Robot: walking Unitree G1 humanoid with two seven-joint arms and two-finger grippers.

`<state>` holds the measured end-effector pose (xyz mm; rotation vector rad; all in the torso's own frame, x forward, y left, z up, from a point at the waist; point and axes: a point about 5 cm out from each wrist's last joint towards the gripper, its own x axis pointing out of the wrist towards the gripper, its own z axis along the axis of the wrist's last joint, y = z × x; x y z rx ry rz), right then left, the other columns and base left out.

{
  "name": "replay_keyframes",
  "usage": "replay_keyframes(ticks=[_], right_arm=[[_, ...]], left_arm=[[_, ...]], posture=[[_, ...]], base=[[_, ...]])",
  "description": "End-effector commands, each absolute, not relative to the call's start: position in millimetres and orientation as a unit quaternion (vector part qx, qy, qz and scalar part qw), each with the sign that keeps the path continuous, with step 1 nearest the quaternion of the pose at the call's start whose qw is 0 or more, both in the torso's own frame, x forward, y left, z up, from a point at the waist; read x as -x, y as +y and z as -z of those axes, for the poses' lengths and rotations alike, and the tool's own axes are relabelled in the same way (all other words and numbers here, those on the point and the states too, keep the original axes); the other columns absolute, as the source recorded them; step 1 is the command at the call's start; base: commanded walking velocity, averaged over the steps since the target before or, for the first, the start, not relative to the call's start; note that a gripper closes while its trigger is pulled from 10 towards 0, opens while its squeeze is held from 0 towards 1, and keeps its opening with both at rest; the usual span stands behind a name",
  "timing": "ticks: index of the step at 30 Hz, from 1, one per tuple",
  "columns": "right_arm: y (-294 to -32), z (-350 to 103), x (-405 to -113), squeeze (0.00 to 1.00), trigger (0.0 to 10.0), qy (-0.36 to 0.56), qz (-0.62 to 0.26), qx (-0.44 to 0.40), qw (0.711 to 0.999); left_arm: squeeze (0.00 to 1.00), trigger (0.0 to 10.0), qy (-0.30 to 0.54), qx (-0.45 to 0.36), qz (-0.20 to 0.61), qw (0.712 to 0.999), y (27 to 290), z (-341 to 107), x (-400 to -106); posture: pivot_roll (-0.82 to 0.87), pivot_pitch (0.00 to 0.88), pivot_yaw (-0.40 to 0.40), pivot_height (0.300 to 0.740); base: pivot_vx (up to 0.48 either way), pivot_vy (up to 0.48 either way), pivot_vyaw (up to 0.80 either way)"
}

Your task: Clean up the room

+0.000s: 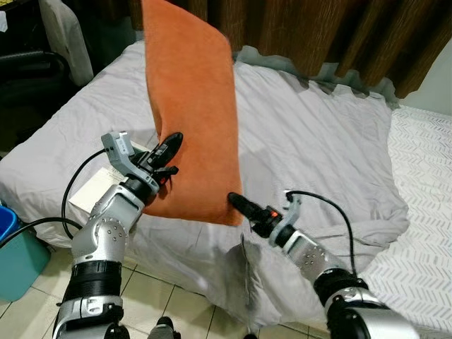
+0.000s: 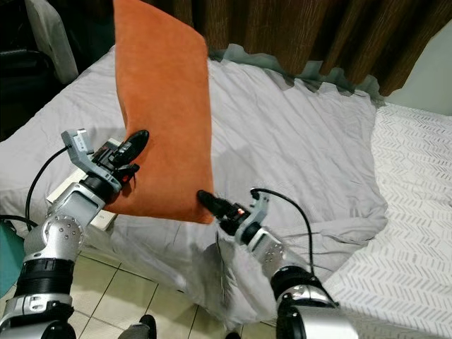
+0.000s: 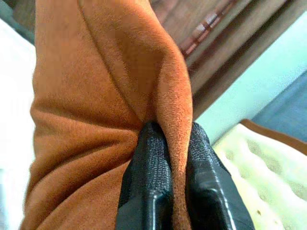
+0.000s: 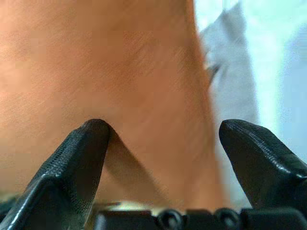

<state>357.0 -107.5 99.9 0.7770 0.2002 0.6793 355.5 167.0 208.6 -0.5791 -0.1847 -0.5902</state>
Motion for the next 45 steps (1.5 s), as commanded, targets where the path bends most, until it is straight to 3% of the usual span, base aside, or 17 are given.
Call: replay_keyframes(ticks=[1,8,18,19,20,21,29,42,45], right_arm=[[-112,-99,-359,0.00,10.0,0.099,-0.311,-0.349,0.878],[-120,-104,-365,0.00,10.0,0.080,-0.282,-0.354,0.888],[-90,-101,-362,0.00,10.0,0.094,-0.288,-0.437,0.847],[-89,-101,-361,0.00,8.5,0.095,-0.289,-0.441,0.844],[-89,-101,-361,0.00,8.5,0.095,-0.289,-0.441,0.844],[-81,-101,-360,0.00,0.0,0.100,-0.298,-0.452,0.835],[-64,-104,-357,0.00,0.0,0.101,-0.327,-0.475,0.811],[-66,-126,-364,0.00,0.0,0.051,-0.352,-0.503,0.788],[-69,-132,-368,0.00,0.0,0.033,-0.350,-0.482,0.802]], left_arm=[[0.00,0.0,-0.129,0.277,0.329,0.894,159,-227,-349],[0.00,0.0,-0.119,0.282,0.334,0.891,158,-223,-343],[0.00,0.0,-0.111,0.319,0.374,0.864,145,-224,-334],[0.00,0.0,-0.110,0.321,0.376,0.862,144,-224,-333],[0.00,0.0,-0.110,0.321,0.376,0.862,144,-224,-333],[0.00,0.0,-0.108,0.325,0.378,0.860,142,-223,-332],[0.00,0.0,-0.104,0.344,0.368,0.858,142,-220,-333],[0.00,0.0,-0.101,0.355,0.346,0.863,147,-217,-335],[0.00,0.0,-0.099,0.348,0.344,0.867,148,-215,-334]], posture=[[0.15,0.159,-0.099,0.740],[0.16,0.153,-0.097,0.740],[0.17,0.143,-0.096,0.740],[0.17,0.143,-0.096,0.740],[0.17,0.143,-0.096,0.740],[0.17,0.147,-0.099,0.740],[0.17,0.155,-0.106,0.740],[0.15,0.159,-0.106,0.740],[0.15,0.160,-0.109,0.740]], base=[[0.000,0.000,0.00],[0.000,0.000,0.00],[0.000,0.000,0.00],[0.000,0.000,0.00],[0.000,0.000,0.00],[0.000,0.000,0.00],[0.000,0.000,0.00],[0.000,0.000,0.00],[0.000,0.000,0.00]])
